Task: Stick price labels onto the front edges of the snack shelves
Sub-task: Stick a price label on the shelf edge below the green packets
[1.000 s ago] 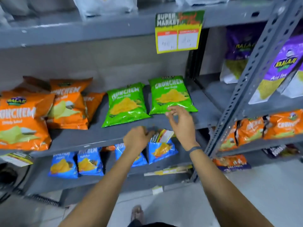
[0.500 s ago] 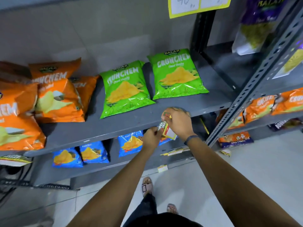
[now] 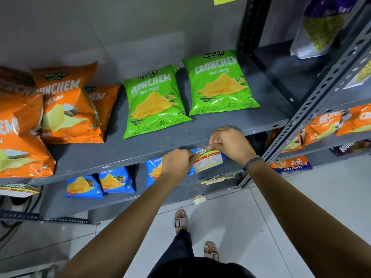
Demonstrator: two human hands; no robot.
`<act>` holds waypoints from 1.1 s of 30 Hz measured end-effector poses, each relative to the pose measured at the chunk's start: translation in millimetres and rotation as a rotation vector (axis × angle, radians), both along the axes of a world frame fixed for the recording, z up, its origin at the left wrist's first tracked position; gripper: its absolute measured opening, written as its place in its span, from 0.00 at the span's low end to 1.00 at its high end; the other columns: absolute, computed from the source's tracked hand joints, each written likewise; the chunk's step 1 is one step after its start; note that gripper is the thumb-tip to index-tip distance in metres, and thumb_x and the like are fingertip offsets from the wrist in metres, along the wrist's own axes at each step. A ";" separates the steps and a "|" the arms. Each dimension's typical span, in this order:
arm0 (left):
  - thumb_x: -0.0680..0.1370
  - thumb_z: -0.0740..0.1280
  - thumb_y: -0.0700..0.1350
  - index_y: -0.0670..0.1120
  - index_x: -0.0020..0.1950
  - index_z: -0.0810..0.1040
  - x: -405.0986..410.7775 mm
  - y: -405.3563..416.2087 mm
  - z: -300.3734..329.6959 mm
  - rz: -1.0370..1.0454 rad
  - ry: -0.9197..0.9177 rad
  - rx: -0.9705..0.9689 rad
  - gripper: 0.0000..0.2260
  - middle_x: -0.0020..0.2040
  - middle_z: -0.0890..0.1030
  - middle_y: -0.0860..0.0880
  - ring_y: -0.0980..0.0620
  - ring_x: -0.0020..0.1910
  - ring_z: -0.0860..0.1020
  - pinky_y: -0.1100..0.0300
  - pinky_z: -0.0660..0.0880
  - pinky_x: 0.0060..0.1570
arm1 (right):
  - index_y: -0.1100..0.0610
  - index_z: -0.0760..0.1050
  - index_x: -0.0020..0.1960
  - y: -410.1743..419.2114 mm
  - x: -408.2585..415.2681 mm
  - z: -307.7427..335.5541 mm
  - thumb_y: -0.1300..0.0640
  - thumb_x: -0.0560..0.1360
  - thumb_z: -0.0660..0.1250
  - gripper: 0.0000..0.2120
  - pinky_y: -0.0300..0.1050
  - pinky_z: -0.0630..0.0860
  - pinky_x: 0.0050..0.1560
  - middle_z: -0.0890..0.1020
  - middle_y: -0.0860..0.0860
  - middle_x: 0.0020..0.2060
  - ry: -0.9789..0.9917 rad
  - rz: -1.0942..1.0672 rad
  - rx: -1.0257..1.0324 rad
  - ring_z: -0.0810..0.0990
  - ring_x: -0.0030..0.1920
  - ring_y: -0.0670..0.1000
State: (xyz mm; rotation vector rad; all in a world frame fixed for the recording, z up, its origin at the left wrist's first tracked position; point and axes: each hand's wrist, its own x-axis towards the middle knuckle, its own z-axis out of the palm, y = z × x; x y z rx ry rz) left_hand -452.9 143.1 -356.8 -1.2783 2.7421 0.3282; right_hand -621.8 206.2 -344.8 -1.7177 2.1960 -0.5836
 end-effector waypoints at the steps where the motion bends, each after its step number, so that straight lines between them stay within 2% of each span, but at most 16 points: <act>1: 0.81 0.57 0.55 0.44 0.49 0.80 -1.6 -0.5 -0.5 -0.015 -0.043 -0.006 0.18 0.50 0.83 0.42 0.40 0.51 0.80 0.54 0.76 0.46 | 0.56 0.80 0.41 -0.2 0.8 -1.3 0.50 0.67 0.75 0.09 0.48 0.74 0.43 0.80 0.51 0.37 0.069 0.023 0.000 0.77 0.44 0.53; 4: 0.81 0.56 0.55 0.44 0.52 0.80 -8.8 -3.0 -2.8 -0.024 -0.125 -0.032 0.18 0.53 0.83 0.43 0.40 0.54 0.80 0.54 0.76 0.50 | 0.55 0.81 0.42 -3.0 2.2 -7.0 0.49 0.68 0.73 0.10 0.47 0.75 0.44 0.83 0.52 0.41 0.257 0.068 -0.010 0.77 0.49 0.55; 8: 0.81 0.58 0.53 0.43 0.53 0.80 -15.2 -6.1 -5.6 0.015 -0.147 -0.061 0.17 0.54 0.82 0.42 0.40 0.55 0.80 0.54 0.76 0.51 | 0.54 0.80 0.31 -3.0 7.4 -13.4 0.46 0.57 0.79 0.14 0.37 0.75 0.34 0.82 0.49 0.29 0.527 0.069 0.040 0.81 0.38 0.53; 11: 0.82 0.57 0.51 0.43 0.54 0.80 -17.1 -3.7 -4.9 0.038 -0.129 -0.076 0.15 0.55 0.82 0.42 0.39 0.55 0.80 0.54 0.76 0.51 | 0.54 0.77 0.27 -3.4 10.7 -17.5 0.46 0.53 0.80 0.15 0.37 0.75 0.32 0.80 0.48 0.24 0.574 0.034 0.012 0.81 0.34 0.52; 16: 0.81 0.59 0.46 0.44 0.52 0.80 -15.2 -3.0 -5.3 0.079 -0.125 -0.096 0.11 0.52 0.83 0.43 0.40 0.52 0.81 0.55 0.76 0.49 | 0.54 0.76 0.27 -0.6 12.7 -17.6 0.51 0.54 0.80 0.14 0.39 0.77 0.34 0.80 0.50 0.25 0.444 0.017 -0.053 0.81 0.33 0.55; 18: 0.80 0.61 0.45 0.44 0.52 0.80 -13.8 -4.0 -2.8 0.077 -0.128 -0.118 0.10 0.51 0.84 0.43 0.40 0.51 0.82 0.55 0.77 0.48 | 0.56 0.77 0.31 2.6 10.0 -16.8 0.54 0.60 0.79 0.11 0.42 0.77 0.37 0.81 0.53 0.29 0.297 0.014 -0.083 0.80 0.38 0.57; 21: 0.81 0.60 0.48 0.43 0.49 0.81 -14.0 -6.6 2.2 0.060 -0.102 -0.142 0.12 0.49 0.84 0.42 0.39 0.50 0.82 0.55 0.77 0.46 | 0.58 0.78 0.36 4.8 3.5 -16.1 0.55 0.69 0.73 0.07 0.49 0.75 0.42 0.81 0.55 0.35 0.115 -0.030 -0.095 0.76 0.44 0.58; 27: 0.81 0.57 0.56 0.42 0.49 0.80 -22.4 -6.7 12.1 0.067 -0.058 -0.184 0.20 0.49 0.84 0.41 0.39 0.50 0.81 0.55 0.75 0.45 | 0.58 0.78 0.35 0.5 6.3 -11.6 0.56 0.70 0.72 0.08 0.46 0.72 0.40 0.81 0.54 0.34 0.027 -0.109 -0.116 0.75 0.42 0.55; 33: 0.81 0.55 0.57 0.46 0.51 0.82 -32.7 -0.9 12.9 0.096 -0.088 -0.197 0.20 0.48 0.84 0.43 0.41 0.49 0.82 0.59 0.66 0.38 | 0.57 0.77 0.34 -4.2 6.6 -9.3 0.56 0.68 0.74 0.08 0.44 0.73 0.38 0.80 0.53 0.32 -0.022 -0.172 -0.092 0.78 0.41 0.56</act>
